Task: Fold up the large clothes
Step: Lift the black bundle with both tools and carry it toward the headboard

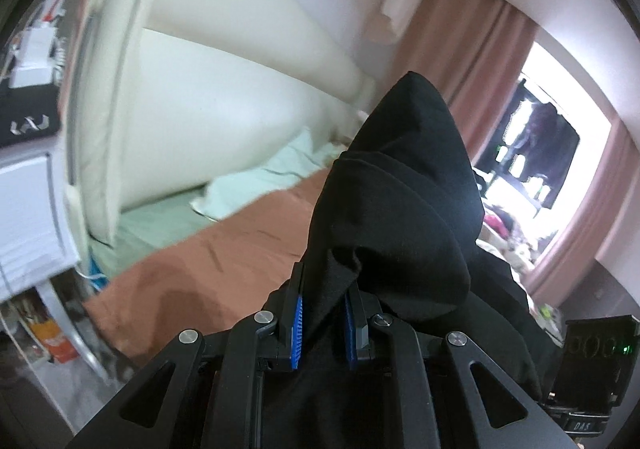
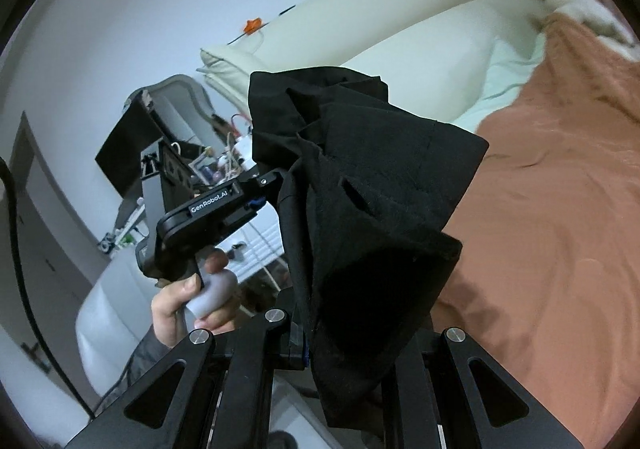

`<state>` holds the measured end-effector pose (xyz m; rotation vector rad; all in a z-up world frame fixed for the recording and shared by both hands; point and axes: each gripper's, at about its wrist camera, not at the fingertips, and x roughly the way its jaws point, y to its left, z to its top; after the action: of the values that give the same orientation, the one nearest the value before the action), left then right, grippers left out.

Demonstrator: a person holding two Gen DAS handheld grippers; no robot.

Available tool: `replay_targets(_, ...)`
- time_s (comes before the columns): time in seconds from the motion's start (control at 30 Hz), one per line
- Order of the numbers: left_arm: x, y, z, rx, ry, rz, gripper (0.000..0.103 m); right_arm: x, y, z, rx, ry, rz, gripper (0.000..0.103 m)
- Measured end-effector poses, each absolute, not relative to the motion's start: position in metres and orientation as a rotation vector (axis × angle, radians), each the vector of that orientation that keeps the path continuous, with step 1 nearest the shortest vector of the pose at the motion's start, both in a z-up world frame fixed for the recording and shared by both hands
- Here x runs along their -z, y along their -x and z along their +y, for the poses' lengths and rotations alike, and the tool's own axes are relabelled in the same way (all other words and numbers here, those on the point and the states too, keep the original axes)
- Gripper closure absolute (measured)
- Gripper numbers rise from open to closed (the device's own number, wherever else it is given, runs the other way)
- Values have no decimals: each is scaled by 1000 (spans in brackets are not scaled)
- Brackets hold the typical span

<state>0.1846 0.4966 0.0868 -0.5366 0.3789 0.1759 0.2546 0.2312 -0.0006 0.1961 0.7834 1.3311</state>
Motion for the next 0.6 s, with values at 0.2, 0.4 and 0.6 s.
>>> replay_targets(0.2,-89,-183,542,-244,515,404,87,19,-266,278,-1385,-236,860,90)
replay_targets(0.4,-78,-207,563,-296,501,446,87,50,-288,303,-1400,-308,919,90)
replay_targets(0.6,-51,-259,571,-312,490,495,87,79,-334,310,-1327,-312,945,90)
